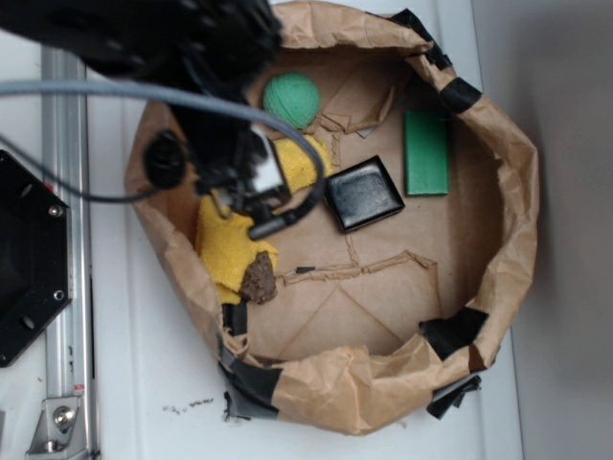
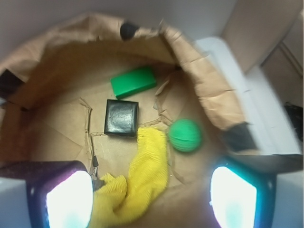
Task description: Grab the black box.
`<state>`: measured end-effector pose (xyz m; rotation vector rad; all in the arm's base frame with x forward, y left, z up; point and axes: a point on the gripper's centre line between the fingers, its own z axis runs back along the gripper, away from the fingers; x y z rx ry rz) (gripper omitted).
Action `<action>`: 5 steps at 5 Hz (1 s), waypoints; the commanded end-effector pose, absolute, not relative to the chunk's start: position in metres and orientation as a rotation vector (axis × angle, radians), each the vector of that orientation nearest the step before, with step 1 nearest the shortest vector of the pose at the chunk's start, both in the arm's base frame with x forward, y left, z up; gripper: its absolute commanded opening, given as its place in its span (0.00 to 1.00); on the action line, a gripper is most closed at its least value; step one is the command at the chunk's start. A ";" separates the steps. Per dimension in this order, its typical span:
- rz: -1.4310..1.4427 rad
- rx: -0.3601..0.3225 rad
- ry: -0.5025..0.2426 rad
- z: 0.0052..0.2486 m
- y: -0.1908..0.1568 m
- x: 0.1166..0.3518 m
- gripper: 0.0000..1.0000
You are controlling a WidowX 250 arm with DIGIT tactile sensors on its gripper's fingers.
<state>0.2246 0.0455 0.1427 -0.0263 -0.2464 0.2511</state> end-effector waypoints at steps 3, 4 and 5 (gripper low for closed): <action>0.171 -0.012 0.013 0.050 0.023 0.307 1.00; 0.164 -0.012 0.098 0.035 0.027 0.300 1.00; 0.180 -0.129 0.161 0.022 0.034 0.295 1.00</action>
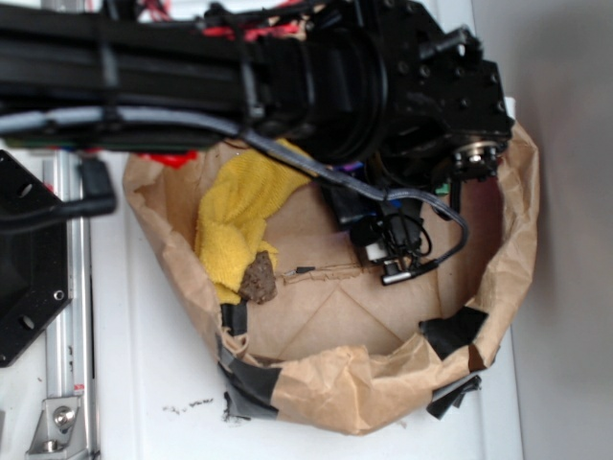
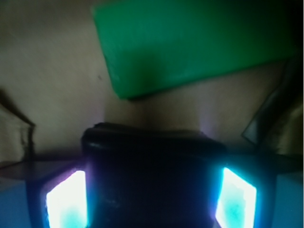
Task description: Grab the black box.
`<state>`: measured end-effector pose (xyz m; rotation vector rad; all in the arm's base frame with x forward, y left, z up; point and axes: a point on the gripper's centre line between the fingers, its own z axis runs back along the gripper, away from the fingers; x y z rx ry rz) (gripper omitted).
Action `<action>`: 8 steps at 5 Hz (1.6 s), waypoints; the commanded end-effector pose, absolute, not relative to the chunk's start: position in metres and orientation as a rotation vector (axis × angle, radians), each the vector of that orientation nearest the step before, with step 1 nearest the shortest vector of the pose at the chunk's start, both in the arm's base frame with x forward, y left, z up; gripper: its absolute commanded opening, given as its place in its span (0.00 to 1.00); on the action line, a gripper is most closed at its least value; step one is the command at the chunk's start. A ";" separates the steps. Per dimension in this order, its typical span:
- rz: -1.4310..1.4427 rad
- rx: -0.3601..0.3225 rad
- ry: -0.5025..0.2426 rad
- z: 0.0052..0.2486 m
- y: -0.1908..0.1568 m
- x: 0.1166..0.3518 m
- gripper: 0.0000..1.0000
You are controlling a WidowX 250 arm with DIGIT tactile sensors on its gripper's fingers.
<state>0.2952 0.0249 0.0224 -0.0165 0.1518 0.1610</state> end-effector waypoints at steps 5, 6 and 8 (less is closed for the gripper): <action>-0.007 -0.014 -0.193 0.211 0.029 0.248 0.00; 0.011 0.019 -0.206 0.261 0.024 0.229 0.00; 0.018 0.031 -0.207 0.276 0.025 0.228 0.00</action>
